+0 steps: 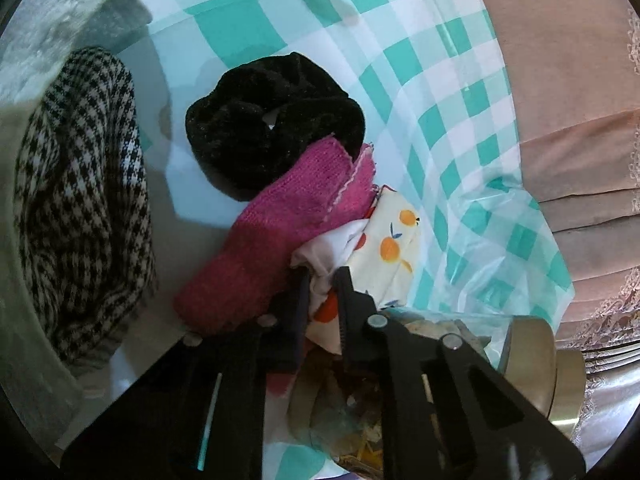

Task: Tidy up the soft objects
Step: 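Grasp the white towel with the left tool while the right tool grasps the fruit-print cloth, then carry the white towel and fruit-print cloth into the box and release both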

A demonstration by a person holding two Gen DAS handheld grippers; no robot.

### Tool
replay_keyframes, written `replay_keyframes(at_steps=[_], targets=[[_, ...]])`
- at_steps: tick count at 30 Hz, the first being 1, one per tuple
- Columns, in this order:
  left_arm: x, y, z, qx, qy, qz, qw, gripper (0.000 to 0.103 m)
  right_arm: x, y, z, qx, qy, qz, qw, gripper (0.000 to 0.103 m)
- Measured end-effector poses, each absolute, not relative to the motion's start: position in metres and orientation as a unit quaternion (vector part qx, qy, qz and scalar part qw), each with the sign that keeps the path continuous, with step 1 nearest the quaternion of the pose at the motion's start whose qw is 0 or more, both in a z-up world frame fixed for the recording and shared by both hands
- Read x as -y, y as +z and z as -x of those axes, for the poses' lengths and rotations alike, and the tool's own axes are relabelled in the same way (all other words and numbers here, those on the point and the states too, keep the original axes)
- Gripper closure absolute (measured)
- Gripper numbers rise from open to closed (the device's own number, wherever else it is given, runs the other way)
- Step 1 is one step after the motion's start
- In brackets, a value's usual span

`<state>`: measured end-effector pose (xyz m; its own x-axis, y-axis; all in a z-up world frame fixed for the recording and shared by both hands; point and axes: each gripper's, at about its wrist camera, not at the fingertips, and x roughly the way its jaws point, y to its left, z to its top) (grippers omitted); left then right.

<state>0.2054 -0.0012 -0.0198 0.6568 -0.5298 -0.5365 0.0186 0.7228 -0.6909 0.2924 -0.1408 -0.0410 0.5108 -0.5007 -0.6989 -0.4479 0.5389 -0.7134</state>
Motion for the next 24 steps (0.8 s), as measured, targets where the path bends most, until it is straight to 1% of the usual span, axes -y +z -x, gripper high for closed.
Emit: replay_keyframes(at_steps=[3, 9, 16, 24], targets=[[0.005, -0.024, -0.208, -0.391, -0.158, 0.333, 0.843, 0.095, 0.141, -0.037, -0.289, -0.483, -0.021, 0.475, 0.735, 0.091], [-0.012, -0.015, -0.192, -0.34, -0.156, 0.366, 0.852, 0.096, 0.14, -0.019, -0.281, -0.445, -0.034, 0.464, 0.765, 0.093], [-0.02, -0.004, -0.183, -0.301, -0.147, 0.377, 0.864, 0.096, 0.131, 0.02, -0.258, -0.379, -0.046, 0.451, 0.807, 0.093], [-0.024, 0.016, -0.167, -0.25, -0.149, 0.371, 0.882, 0.096, 0.13, 0.06, -0.225, -0.323, -0.022, 0.415, 0.851, 0.093]])
